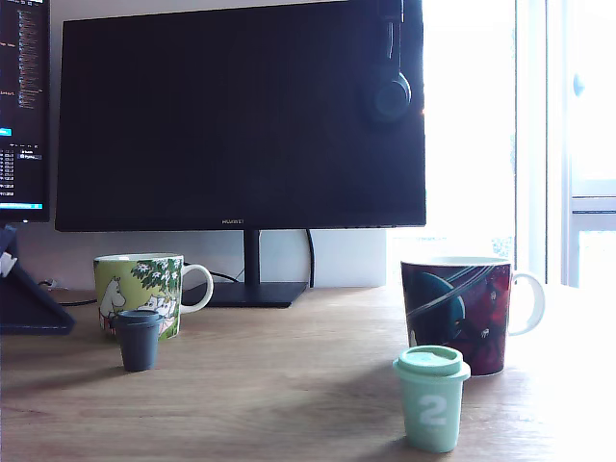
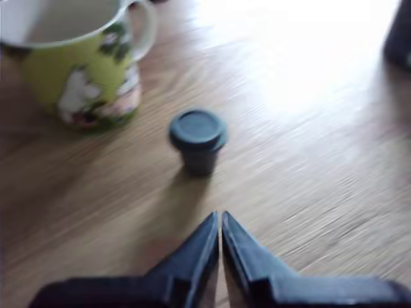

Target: Pick up the coffee capsules from the table one by one and drop them inside the nearest coffee cup

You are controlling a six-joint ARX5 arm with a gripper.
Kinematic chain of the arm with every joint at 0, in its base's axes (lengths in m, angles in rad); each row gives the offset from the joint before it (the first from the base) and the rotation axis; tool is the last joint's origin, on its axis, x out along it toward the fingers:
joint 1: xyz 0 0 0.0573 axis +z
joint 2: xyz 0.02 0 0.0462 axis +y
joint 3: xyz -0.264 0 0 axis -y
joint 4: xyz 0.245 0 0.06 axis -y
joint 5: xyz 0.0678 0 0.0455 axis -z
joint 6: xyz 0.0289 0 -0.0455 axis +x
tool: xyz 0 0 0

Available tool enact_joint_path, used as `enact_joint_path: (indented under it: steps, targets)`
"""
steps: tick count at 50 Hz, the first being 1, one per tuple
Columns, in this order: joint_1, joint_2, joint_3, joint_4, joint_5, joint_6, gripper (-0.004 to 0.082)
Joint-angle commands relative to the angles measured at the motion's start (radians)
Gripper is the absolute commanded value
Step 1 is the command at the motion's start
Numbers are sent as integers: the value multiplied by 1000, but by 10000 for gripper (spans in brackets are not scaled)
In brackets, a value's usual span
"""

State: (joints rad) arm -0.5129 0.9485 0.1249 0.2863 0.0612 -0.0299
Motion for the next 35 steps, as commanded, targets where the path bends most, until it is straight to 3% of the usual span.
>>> enact_joint_path:
  steps: [1,8,11,15,18,21,35]
  targets:
    - [0,-7,-26,-2,1,4,-17]
    - [0,-7,-26,-2,2,4,-7]
    - [0,-7,-26,-2,5,4,52]
    - [0,-6,-26,-2,1,-12,335]
    - [0,-2,-26,-1,-5,-32,630]
    - [0,7,-26,5,-1,-40,784]
    - [0,57,-26,63,2,-40,790]
